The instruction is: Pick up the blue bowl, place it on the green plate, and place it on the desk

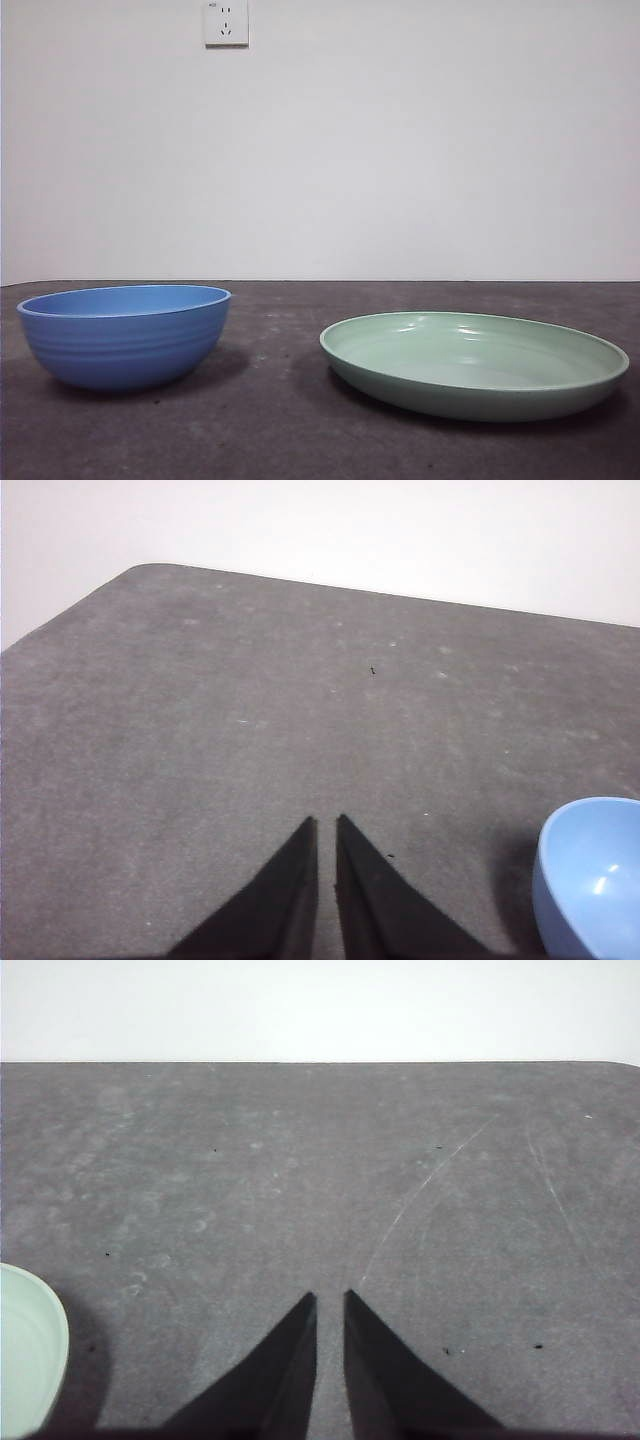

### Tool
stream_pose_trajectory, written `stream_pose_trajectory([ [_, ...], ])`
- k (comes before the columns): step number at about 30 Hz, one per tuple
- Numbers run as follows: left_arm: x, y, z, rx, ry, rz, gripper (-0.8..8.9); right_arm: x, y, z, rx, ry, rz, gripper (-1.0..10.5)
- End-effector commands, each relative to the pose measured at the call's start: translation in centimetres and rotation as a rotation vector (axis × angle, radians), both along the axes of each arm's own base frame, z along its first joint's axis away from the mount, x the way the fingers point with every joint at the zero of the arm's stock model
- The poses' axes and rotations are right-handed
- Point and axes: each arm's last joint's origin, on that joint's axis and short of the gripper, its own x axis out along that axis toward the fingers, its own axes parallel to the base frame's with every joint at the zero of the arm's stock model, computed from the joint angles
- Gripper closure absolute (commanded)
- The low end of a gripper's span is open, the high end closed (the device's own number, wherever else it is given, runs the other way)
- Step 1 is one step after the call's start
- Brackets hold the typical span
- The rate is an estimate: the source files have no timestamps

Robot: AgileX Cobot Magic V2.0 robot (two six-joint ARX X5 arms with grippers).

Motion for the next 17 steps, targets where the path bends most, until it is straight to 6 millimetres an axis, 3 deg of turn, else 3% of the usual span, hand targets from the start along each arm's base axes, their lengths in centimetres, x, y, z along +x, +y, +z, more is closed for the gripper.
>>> stream_pose_trajectory([
  [1,0.1,-0.1,-0.6,-0.032,0.018,-0.016,7.99,0.0,0.0,-0.1,0.045,-0.005,0.013,9.1],
  [8,-0.6,-0.4,2.6,-0.189,-0.053,-0.12,7.98,-0.1,0.5,1.6,0.243,-0.082,0.13,9.4],
  [17,-2.3,-0.4,10.4,-0.23,-0.215,-0.133,7.98,-2.2,0.6,7.7,0.416,-0.172,0.133,9.4],
])
